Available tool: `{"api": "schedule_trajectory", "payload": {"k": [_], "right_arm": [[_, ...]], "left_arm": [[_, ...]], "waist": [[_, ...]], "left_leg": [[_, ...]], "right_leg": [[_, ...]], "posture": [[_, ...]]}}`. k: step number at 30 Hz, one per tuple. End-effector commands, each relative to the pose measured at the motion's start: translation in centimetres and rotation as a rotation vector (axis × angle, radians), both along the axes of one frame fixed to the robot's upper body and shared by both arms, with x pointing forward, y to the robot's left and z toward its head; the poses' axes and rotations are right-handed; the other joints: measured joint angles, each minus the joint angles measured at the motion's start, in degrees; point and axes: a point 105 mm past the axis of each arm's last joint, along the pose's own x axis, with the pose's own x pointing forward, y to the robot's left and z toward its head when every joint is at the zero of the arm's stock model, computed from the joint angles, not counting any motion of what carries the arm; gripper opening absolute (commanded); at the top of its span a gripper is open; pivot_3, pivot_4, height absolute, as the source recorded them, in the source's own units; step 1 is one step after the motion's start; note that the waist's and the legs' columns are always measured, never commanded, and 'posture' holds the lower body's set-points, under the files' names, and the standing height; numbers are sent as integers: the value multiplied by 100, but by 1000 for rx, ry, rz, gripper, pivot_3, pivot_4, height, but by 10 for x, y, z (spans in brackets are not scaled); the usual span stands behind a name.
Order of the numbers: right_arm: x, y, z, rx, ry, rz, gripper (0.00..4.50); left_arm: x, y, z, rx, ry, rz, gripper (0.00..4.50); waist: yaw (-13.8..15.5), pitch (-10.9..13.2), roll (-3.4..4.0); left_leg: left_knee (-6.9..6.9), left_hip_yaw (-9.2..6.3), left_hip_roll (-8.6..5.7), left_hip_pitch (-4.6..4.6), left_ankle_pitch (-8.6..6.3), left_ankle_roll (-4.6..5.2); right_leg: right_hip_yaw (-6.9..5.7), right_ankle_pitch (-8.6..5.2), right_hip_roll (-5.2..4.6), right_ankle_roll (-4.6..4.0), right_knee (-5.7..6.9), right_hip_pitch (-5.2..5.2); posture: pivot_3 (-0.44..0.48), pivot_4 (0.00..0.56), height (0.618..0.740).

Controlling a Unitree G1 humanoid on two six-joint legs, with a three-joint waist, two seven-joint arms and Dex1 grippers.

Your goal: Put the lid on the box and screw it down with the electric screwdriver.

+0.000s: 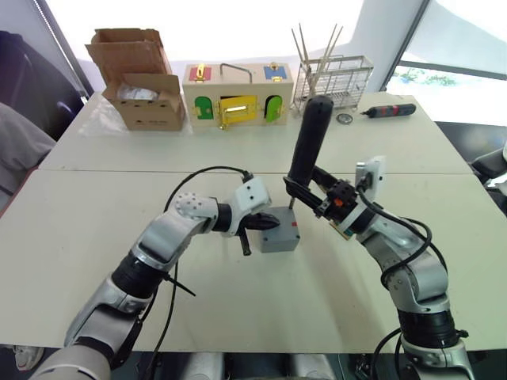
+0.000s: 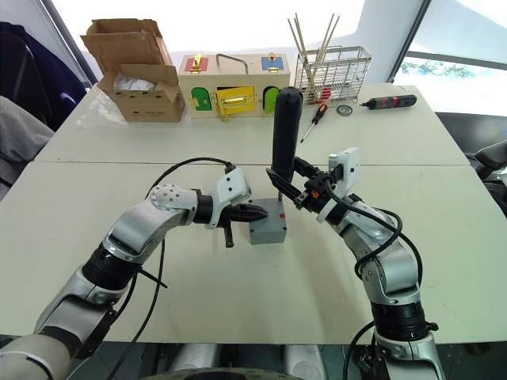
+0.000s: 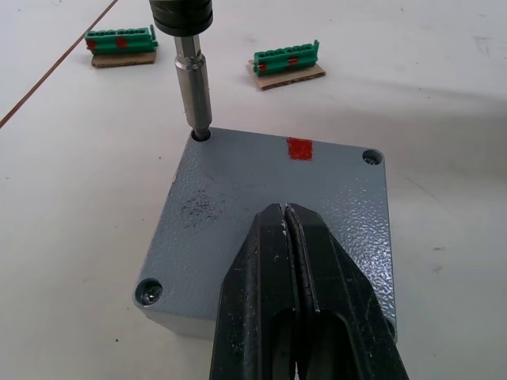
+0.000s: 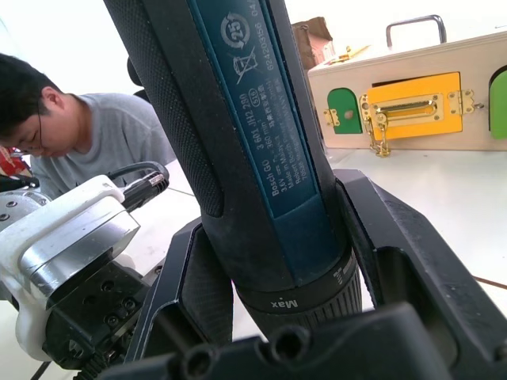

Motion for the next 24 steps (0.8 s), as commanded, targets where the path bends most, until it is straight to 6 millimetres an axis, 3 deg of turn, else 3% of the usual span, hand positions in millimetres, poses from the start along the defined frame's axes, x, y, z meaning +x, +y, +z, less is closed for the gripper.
{"api": "schedule_trajectory", "payload": {"k": [1,15,24], "right_arm": [[-6,13,-42,-22,178,69,1759],[-4,12,-46,-43,181,62,1759],[8,8,-49,-25,203,5,1759]], "left_arm": [[-4,7,-28,85,79,28,0],[-3,8,-28,95,76,32,0],[-2,9,-30,105,74,36,0]], "waist": [[0,-4,1],[-1,-12,1],[-6,-25,-1]], "left_leg": [[-1,0,0,0,0,0],[-4,0,0,0,-1,-1],[-6,0,0,1,-1,-1]], "right_leg": [[0,0,-1,-1,-1,0],[0,-3,-5,-6,-4,0],[-1,-9,-8,-18,-5,1]], "posture": [[0,150,740],[0,150,740],[0,150,740]]}}
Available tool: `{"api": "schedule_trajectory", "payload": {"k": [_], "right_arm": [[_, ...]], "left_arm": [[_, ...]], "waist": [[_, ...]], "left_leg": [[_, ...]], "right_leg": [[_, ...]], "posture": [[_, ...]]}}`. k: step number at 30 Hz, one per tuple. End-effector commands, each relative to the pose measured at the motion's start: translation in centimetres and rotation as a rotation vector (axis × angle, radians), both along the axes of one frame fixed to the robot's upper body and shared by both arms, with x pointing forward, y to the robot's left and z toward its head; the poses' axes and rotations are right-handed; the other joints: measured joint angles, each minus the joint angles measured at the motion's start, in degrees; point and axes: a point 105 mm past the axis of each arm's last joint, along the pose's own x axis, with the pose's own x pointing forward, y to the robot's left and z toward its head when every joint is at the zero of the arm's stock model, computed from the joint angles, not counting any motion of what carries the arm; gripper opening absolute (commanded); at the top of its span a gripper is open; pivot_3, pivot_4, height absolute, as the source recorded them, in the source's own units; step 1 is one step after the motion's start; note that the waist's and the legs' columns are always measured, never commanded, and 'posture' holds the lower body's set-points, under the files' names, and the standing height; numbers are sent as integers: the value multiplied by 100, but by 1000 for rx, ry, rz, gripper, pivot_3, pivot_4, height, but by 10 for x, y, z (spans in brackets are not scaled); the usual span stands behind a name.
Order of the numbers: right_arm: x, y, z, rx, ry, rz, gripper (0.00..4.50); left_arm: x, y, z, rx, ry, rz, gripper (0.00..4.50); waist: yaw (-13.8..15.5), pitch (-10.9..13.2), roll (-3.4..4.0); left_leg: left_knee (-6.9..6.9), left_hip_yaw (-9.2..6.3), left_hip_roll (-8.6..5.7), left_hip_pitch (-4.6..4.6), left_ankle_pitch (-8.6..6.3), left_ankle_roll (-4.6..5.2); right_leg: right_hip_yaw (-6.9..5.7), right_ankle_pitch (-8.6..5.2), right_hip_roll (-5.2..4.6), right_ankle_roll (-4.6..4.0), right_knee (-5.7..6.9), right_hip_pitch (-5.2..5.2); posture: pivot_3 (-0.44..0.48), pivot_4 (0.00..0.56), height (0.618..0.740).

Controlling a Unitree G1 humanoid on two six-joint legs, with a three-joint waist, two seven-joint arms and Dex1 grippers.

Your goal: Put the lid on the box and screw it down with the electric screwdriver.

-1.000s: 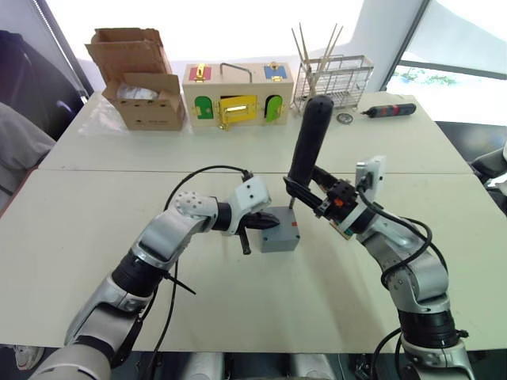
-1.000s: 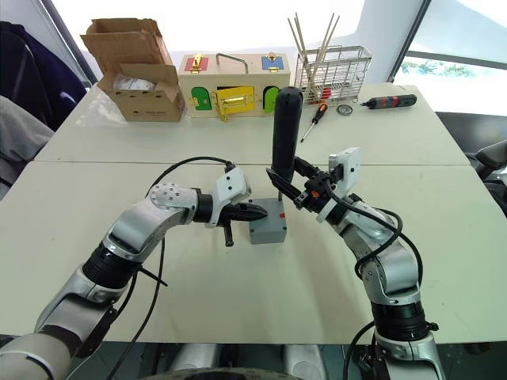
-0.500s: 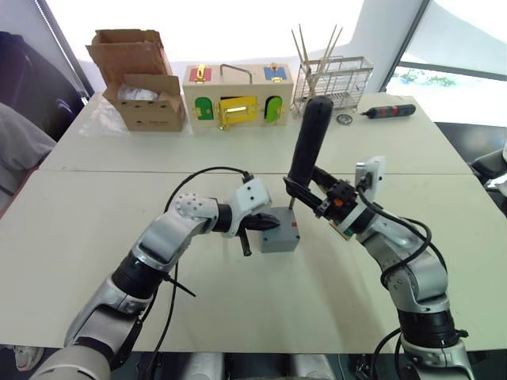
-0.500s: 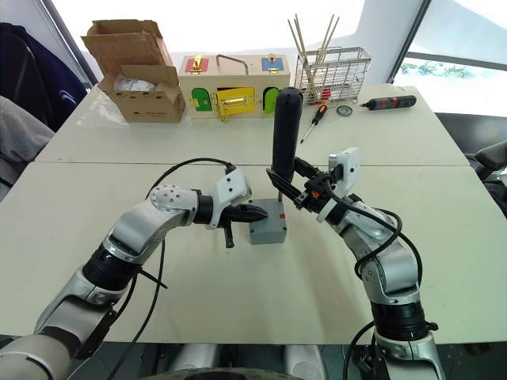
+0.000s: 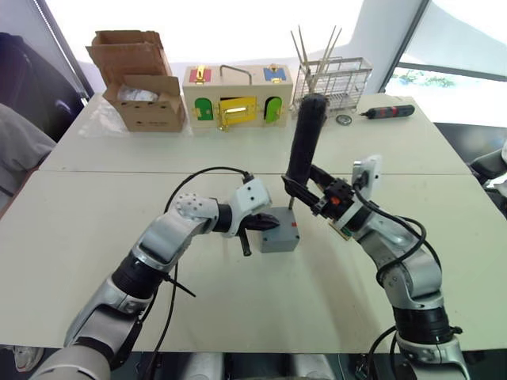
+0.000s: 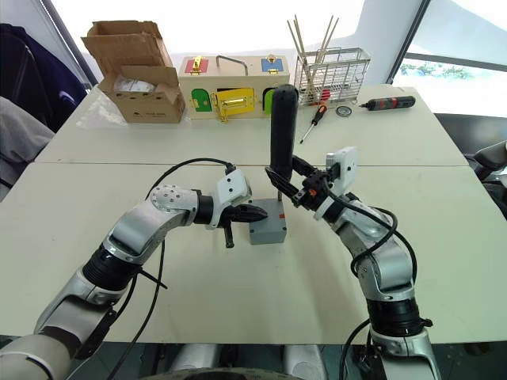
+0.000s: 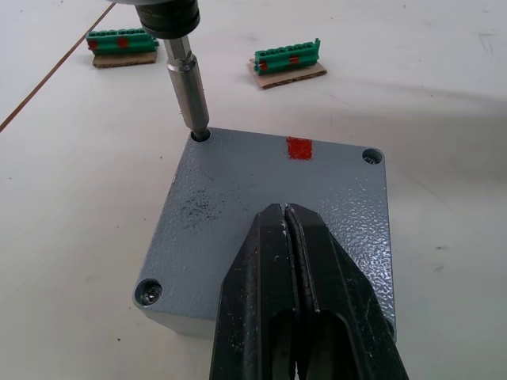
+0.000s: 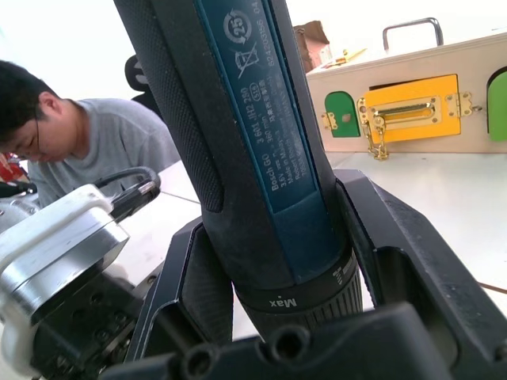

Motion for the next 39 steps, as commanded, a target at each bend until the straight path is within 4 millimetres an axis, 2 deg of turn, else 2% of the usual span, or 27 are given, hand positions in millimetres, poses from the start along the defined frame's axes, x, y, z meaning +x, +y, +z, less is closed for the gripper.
{"api": "schedule_trajectory", "payload": {"k": [1,22,26,30,32,35,39], "right_arm": [[-1,6,-47,-37,195,24,1759],[-1,1,-58,-50,215,4,1759],[0,-1,-54,-36,196,-11,1759],[-1,-4,-23,20,110,-18,1759],[-3,-3,-15,14,90,-7,1759],[-5,-2,-14,5,93,7,1759],[-8,0,-22,-8,117,15,1759]], "left_arm": [[-3,9,-29,97,79,32,0],[-4,10,-29,102,79,29,0],[-4,11,-30,103,79,31,0],[-3,11,-31,106,78,33,0],[-3,11,-32,104,79,31,0],[-3,8,-32,101,79,26,0],[-3,6,-31,97,77,23,0]], "waist": [[0,-1,0],[-1,-3,0],[1,-4,1],[7,-4,2],[9,-3,3],[13,-2,3],[14,-3,3]], "left_leg": [[-1,0,0,0,0,0],[-6,0,0,0,-1,-1],[-8,0,0,0,-1,-1],[-10,0,-1,0,-1,-2],[-14,0,-2,-1,-1,-2],[-20,1,-3,-1,-1,-2],[-25,1,-4,-1,-1,-2]], "right_leg": [[0,0,0,0,0,0],[-1,-4,-4,-7,-5,0],[-2,-4,-6,-8,-7,1],[-2,-4,-7,-9,-7,0],[-3,-4,-9,-8,-9,-1],[-3,-4,-11,-9,-12,-2],[-3,-5,-11,-9,-17,-3]], "posture": [[0,150,740],[0,150,740],[0,150,740],[0,150,740],[0,150,740],[0,150,740],[0,150,740]]}}
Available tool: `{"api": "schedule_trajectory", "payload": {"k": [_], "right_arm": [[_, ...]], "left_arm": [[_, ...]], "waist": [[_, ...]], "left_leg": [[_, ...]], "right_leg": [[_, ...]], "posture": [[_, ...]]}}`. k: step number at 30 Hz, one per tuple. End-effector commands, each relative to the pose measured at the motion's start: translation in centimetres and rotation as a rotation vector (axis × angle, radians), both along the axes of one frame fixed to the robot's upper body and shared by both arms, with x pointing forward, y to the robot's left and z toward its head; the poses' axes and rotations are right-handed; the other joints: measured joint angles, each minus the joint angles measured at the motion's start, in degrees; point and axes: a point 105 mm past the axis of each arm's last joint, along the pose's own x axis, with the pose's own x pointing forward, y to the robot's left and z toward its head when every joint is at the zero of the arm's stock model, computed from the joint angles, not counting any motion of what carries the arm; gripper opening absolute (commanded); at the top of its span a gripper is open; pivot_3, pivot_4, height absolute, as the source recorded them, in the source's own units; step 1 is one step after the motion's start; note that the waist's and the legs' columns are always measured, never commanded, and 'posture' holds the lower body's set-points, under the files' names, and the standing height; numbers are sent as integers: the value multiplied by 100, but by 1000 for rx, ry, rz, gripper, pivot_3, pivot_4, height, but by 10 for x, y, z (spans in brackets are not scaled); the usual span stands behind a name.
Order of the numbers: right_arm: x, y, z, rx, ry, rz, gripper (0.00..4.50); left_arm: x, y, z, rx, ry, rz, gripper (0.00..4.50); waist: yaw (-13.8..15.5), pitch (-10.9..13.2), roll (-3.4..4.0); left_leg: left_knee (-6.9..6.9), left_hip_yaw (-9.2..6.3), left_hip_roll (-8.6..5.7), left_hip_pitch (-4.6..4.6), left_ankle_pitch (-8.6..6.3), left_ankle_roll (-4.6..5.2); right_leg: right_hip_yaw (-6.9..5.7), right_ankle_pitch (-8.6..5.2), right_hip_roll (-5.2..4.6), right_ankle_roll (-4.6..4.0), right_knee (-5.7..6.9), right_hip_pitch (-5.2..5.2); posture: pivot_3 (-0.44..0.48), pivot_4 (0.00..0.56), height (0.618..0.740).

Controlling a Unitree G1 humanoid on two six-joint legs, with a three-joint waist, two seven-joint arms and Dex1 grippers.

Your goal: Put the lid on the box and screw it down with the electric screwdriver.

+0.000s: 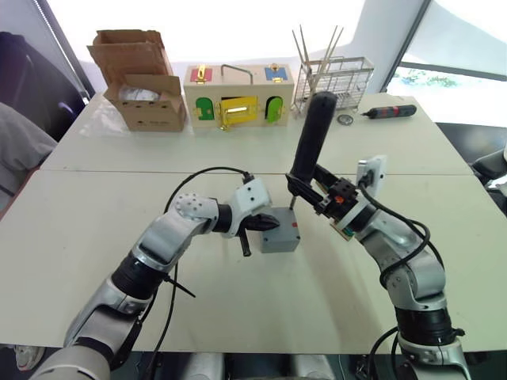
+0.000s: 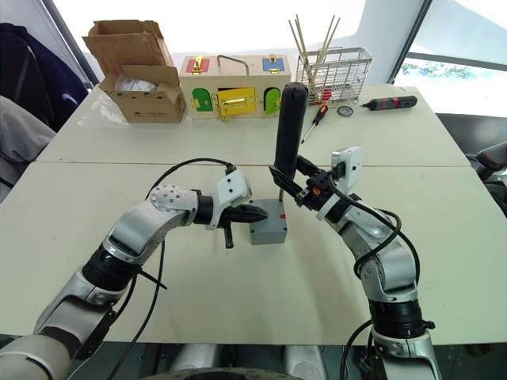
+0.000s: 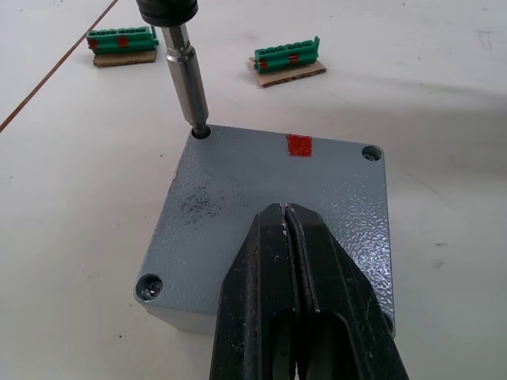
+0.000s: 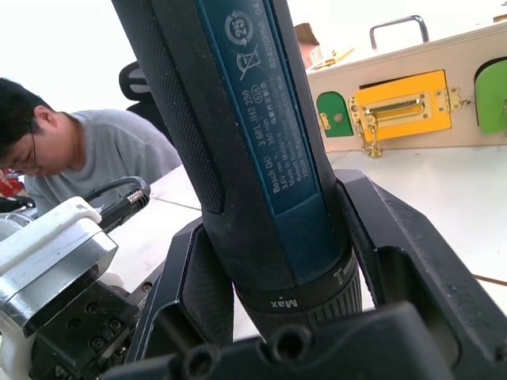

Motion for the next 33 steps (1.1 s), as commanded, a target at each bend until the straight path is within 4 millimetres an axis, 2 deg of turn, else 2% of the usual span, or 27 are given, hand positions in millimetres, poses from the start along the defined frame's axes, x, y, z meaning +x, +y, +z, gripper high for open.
{"api": "schedule_trajectory", "payload": {"k": [1,8,13,17,33], "right_arm": [[-4,6,-29,-29,120,31,1759],[-4,6,-40,-56,151,25,1759],[-2,7,-62,-75,211,16,1759],[-1,6,-67,-77,223,5,1759],[-3,4,-74,-73,238,-4,1759]], "left_arm": [[-3,6,-31,96,83,27,0],[-4,9,-33,97,87,33,0],[-3,9,-32,96,88,38,0],[-3,9,-32,95,89,40,0],[-6,9,-36,98,104,37,0]], "waist": [[1,0,0],[2,-1,-1],[-2,-4,-2],[-8,-3,-5],[-4,-10,-10]], "left_leg": [[-1,0,0,0,0,0],[-9,0,0,0,0,0],[-37,0,0,29,1,-1],[-64,1,0,92,-2,-2],[-66,1,0,94,-3,-4]], "right_leg": [[0,0,0,0,-1,0],[-1,0,-1,-2,-11,1],[-5,6,0,-10,-51,32],[-5,3,-2,-15,-84,77],[-5,-4,-4,-28,-84,75]], "posture": [[0,150,740],[0,150,740],[0,150,740],[0,150,740],[0,150,740]]}}
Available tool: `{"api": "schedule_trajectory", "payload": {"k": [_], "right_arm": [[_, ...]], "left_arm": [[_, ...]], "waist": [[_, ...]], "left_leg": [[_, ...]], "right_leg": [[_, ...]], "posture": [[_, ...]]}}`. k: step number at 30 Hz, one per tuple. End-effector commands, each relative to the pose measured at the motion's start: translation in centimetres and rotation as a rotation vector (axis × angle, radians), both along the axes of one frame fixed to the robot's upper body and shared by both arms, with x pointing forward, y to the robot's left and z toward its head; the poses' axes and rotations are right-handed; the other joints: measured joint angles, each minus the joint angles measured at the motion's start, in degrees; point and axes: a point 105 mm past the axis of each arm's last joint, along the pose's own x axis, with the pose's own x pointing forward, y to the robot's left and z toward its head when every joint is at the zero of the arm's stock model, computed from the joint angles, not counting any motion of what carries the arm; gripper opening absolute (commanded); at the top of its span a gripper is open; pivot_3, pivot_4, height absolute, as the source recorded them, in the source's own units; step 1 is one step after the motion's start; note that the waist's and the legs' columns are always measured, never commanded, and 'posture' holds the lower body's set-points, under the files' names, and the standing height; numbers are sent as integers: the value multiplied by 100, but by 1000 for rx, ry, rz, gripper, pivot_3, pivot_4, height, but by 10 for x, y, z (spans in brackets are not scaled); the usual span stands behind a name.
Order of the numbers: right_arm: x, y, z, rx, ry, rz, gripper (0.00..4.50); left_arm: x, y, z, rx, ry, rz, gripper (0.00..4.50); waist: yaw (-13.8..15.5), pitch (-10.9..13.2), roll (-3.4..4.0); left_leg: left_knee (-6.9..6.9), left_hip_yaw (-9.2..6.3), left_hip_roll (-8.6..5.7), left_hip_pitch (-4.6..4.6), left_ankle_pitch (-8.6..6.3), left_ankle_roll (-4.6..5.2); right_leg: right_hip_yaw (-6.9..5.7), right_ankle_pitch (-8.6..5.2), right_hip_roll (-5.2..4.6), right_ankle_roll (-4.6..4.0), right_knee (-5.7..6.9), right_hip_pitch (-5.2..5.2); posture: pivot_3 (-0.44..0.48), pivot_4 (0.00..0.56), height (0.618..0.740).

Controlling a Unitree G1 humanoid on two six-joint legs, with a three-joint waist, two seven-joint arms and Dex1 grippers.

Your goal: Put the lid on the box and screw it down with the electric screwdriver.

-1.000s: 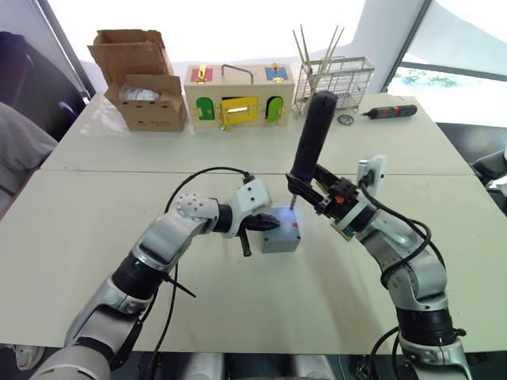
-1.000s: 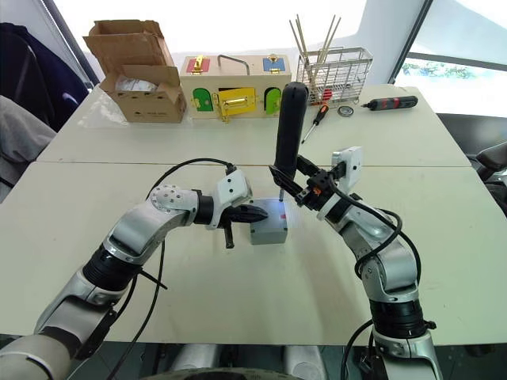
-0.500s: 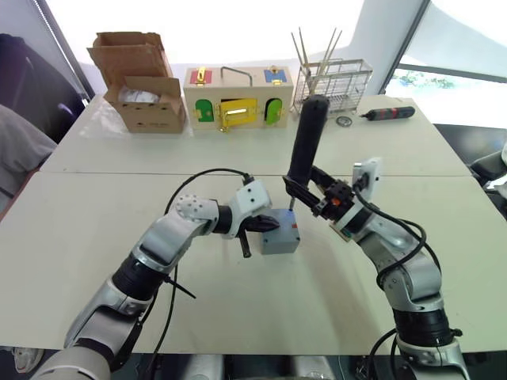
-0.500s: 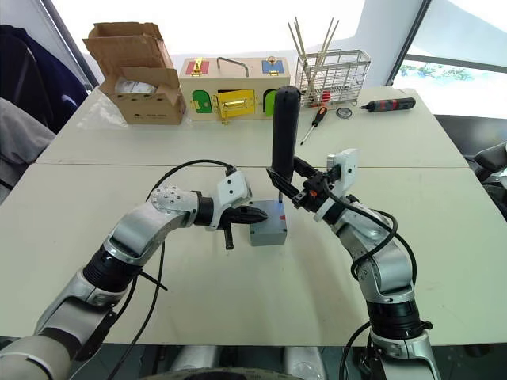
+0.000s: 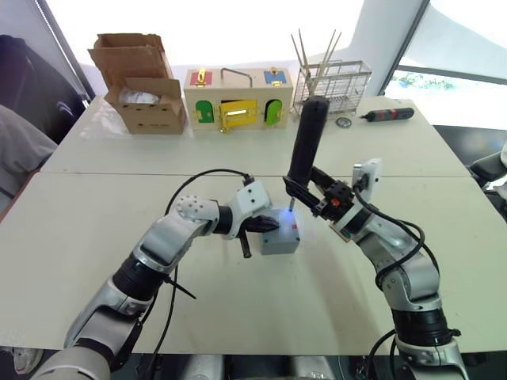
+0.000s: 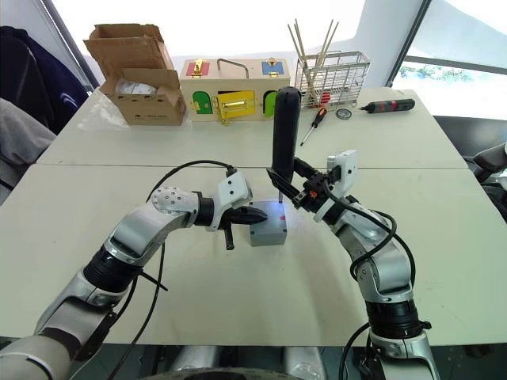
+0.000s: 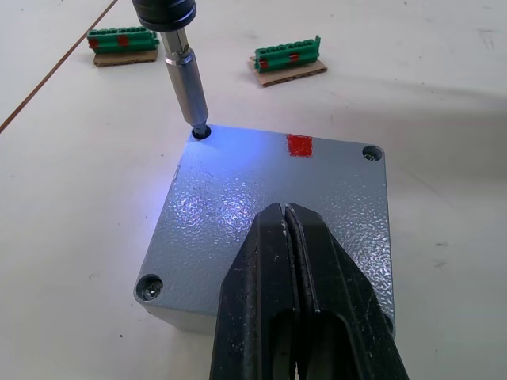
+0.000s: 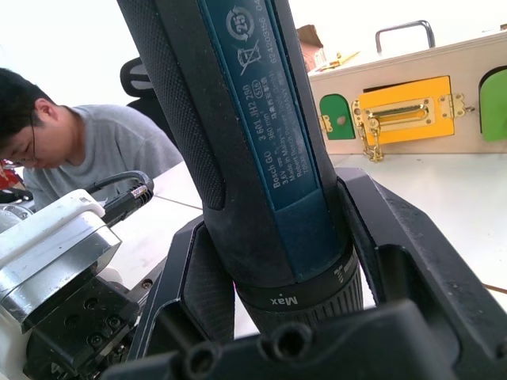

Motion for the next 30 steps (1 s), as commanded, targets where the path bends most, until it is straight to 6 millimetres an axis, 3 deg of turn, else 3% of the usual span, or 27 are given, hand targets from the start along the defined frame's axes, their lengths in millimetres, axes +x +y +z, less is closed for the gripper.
{"api": "schedule_trajectory", "payload": {"k": [1,30], "right_arm": [[-4,2,-63,-57,242,-3,1759],[-7,2,-68,-57,249,-7,1759]], "left_arm": [[-5,9,-31,90,95,32,0],[-6,14,-45,183,95,41,0]], "waist": [[0,-2,-3],[0,-42,-16]], "left_leg": [[0,0,0,0,0,0],[-14,0,0,2,-4,-7]], "right_leg": [[0,0,0,-1,0,0],[1,-7,-3,-13,-11,-1]], "posture": [[0,150,740],[0,150,740]]}}
